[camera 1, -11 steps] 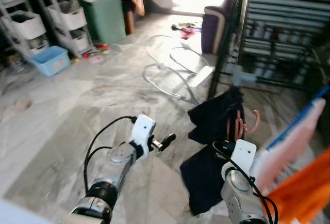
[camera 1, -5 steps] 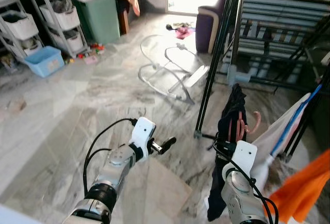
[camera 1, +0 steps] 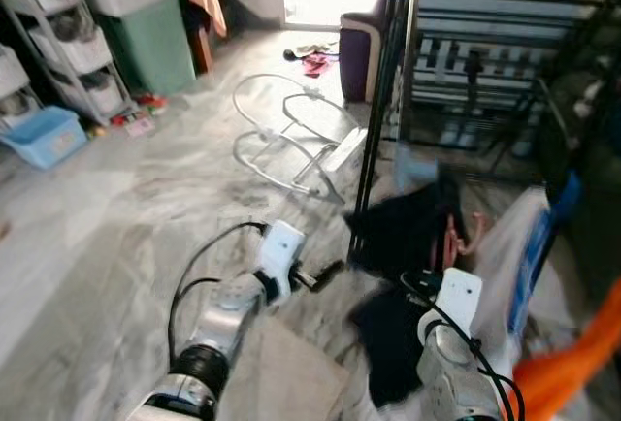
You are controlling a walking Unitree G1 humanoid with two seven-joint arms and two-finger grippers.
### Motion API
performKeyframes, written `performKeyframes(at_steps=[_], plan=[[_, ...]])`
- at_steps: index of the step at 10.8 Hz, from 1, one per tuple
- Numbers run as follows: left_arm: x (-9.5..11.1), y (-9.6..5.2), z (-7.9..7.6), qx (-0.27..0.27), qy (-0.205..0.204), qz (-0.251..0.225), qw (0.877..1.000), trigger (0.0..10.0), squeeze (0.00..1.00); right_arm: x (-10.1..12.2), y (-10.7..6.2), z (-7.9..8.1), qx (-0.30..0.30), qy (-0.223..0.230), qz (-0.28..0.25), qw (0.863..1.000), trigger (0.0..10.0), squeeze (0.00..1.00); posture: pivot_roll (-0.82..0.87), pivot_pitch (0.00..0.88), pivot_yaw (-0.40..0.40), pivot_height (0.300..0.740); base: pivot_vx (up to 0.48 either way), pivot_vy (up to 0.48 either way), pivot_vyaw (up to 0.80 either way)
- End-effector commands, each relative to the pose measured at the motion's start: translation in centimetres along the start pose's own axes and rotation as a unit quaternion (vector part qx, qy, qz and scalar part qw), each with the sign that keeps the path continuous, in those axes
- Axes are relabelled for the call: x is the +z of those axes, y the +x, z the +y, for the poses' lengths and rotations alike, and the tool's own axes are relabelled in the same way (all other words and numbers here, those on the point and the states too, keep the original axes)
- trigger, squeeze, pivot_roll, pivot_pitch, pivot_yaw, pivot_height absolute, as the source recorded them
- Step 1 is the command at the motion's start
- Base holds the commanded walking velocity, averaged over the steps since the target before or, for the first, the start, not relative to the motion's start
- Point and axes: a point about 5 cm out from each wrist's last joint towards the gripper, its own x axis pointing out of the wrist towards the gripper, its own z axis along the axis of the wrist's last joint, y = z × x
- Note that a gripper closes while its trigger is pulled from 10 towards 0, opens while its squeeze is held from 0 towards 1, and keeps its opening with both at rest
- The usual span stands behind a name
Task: Hang hanger
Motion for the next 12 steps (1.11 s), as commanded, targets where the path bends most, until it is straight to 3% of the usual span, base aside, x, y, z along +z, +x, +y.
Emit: performKeyframes(at_steps=[1,3,5,7,9,11,12], plan=[[-0.3,-0.7,0.9,0.015,-0.004,0.006,1.0,10.0,0.0,0.8,-0.3,1.7,0.022,0.012,-0.018,1.0,10.0,0.0,-0.01,0.0,0.004,0.74,0.0,0.0,0.0],[-0.4,-0.7,1.0,0.022,-0.003,0.014,1.0,10.0,0.0,0.6,-0.4,1.9,0.035,0.007,-0.014,0.999,10.0,0.0,-0.01,0.0,0.004,0.74,0.0,0.0,0.0],[-0.6,-0.8,1.1,0.026,-0.003,0.02,0.999,10.0,0.0,-0.2,-1.5,3.9,0.114,-0.056,-0.017,0.992,10.0,0.0,-0.02,0.0,0.008,0.74,0.0,0.0,0.0],[-0.8,-0.9,1.1,0.027,-0.003,0.023,0.999,10.0,0.0,-1.4,-2.3,4.3,0.138,-0.09,-0.012,0.986,10.0,0.0,-0.02,0.0,0.008,0.74,0.0,0.0,0.0],[-0.8,-0.9,1.1,0.026,-0.001,0.024,0.999,10.0,0.0,-1.2,-2.5,3.9,0.129,-0.078,-0.02,0.988,10.0,0.0,-0.03,0.004,0.012,0.74,0.0,0.0,0.0],[-0.7,-1.1,1.2,0.024,0.002,0.024,0.999,10.0,0.0,0.6,-2.9,3.3,0.111,-0.063,-0.072,0.989,10.0,0.0,-0.03,0.031,0.023,0.74,0.0,0.0,0.0],[-0.8,-1.3,1.5,0.023,0.006,0.028,0.999,10.0,0.0,1.4,-3.2,3.3,0.111,-0.029,-0.095,0.989,10.0,0.0,-0.02,0.042,0.028,0.74,0.0,0.0,0.0]])
